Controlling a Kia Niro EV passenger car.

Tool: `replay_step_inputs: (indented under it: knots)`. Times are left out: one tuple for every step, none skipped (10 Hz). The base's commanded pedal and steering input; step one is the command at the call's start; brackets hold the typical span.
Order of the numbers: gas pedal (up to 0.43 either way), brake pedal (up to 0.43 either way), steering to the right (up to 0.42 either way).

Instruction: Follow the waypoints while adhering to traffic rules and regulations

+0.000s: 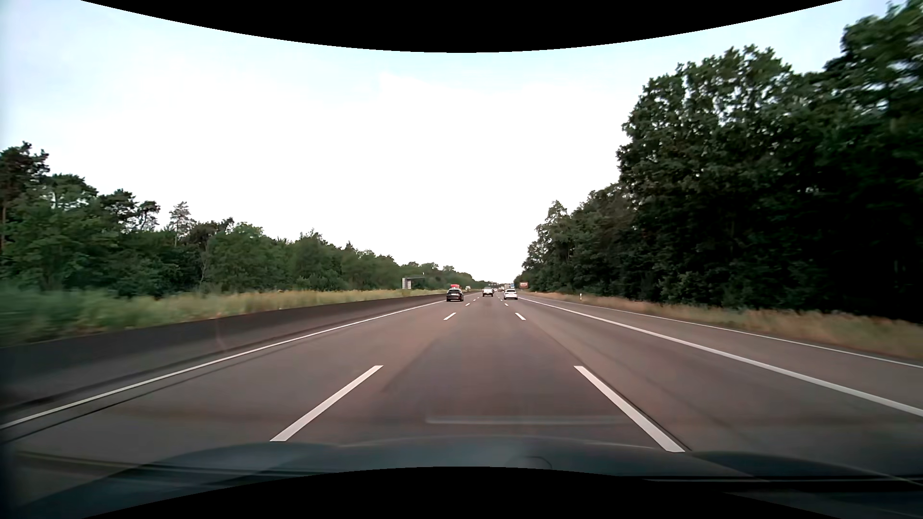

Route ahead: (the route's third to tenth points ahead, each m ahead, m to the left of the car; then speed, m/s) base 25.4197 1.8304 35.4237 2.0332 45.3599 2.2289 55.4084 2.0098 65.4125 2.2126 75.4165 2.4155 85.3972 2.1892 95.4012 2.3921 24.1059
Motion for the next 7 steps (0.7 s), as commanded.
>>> replay_step_inputs:
  knots:
    - [0.157,0.000,-0.005]
    - [0.157,0.000,-0.006]
    - [0.157,0.000,-0.006]
    - [0.157,0.000,-0.006]
    - [0.157,0.000,-0.005]
    - [0.157,0.000,-0.005]
    - [0.157,0.000,-0.005]
